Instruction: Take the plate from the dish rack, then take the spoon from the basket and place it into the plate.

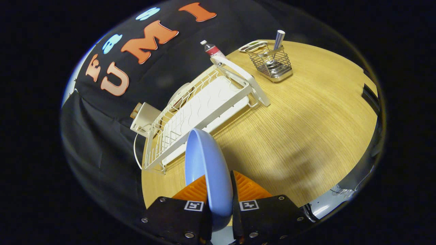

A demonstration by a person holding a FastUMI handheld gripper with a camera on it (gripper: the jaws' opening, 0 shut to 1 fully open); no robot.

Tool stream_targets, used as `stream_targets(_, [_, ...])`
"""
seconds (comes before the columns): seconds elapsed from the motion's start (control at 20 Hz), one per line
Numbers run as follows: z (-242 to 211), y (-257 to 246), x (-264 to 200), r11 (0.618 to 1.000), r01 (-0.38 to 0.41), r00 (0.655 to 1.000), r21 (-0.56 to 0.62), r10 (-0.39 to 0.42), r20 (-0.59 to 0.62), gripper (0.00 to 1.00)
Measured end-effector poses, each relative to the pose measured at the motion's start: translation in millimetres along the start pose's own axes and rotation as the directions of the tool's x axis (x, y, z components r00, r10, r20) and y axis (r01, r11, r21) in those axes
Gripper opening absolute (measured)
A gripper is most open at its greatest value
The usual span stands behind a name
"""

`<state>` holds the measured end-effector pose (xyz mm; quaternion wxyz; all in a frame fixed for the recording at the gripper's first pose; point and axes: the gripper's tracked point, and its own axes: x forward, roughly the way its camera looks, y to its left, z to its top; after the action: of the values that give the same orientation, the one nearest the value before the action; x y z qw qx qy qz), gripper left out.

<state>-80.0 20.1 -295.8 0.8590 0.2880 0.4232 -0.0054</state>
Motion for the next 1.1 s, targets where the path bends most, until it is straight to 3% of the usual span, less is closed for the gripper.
stream_targets(0.25, [-13.8,-16.6,14.0,0.992,-0.020,0.997,0.126,0.028,-0.068,0.28])
stream_targets(0.45, [-12.9,-27.1,12.2,0.995,-0.007,0.997,0.099,0.015,-0.080,0.35])
stream_targets(0.6, [-4.0,-45.3,8.5,0.999,0.045,0.997,0.021,-0.044,-0.060,0.41])
stream_targets(0.75, [18.9,-56.3,-2.4,0.998,0.061,0.998,-0.004,-0.061,-0.011,0.75])
stream_targets(0.85, [43.5,-68.2,-9.4,0.995,0.091,0.995,-0.040,-0.089,0.049,0.90])
stream_targets(0.95, [74.9,-78.0,-22.1,0.990,0.118,0.987,-0.074,-0.108,0.119,0.97])
stream_targets(1.1, [131.3,-87.9,-44.5,0.977,0.164,0.956,-0.138,-0.123,0.267,0.98])
